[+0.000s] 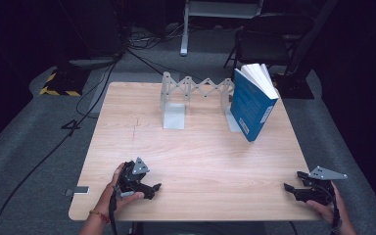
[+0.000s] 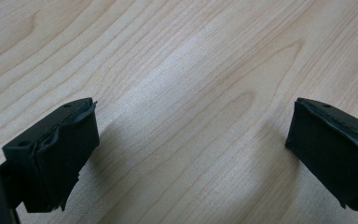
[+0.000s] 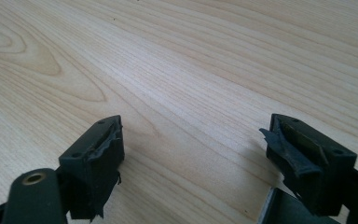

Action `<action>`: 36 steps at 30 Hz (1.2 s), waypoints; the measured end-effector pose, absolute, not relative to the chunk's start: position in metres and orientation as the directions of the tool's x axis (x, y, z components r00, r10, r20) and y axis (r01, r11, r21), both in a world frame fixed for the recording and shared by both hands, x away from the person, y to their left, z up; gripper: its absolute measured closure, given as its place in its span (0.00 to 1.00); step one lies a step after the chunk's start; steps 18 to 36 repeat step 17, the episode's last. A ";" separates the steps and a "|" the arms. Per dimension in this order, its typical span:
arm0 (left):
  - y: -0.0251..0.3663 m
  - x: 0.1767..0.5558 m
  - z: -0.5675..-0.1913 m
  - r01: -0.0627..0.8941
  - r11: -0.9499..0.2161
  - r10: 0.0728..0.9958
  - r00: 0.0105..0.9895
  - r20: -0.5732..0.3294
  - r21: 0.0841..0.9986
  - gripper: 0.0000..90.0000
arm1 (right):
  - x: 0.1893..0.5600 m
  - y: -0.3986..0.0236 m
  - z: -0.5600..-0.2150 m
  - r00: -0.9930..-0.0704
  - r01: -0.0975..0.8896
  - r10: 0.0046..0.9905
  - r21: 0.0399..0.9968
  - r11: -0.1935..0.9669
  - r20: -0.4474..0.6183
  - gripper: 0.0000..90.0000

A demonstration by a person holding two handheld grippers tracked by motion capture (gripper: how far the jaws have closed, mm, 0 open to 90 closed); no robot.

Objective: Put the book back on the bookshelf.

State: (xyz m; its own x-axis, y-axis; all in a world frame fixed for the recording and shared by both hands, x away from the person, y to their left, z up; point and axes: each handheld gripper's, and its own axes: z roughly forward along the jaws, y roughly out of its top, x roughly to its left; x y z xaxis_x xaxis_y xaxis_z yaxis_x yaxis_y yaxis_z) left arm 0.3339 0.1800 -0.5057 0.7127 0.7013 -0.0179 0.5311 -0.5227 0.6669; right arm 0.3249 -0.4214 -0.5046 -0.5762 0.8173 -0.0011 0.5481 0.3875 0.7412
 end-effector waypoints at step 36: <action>0.179 0.336 -0.506 0.529 -0.529 0.698 0.716 -0.015 0.663 0.01 | 0.326 -0.422 -0.505 -0.571 0.549 0.821 0.742 0.384 -0.002 0.21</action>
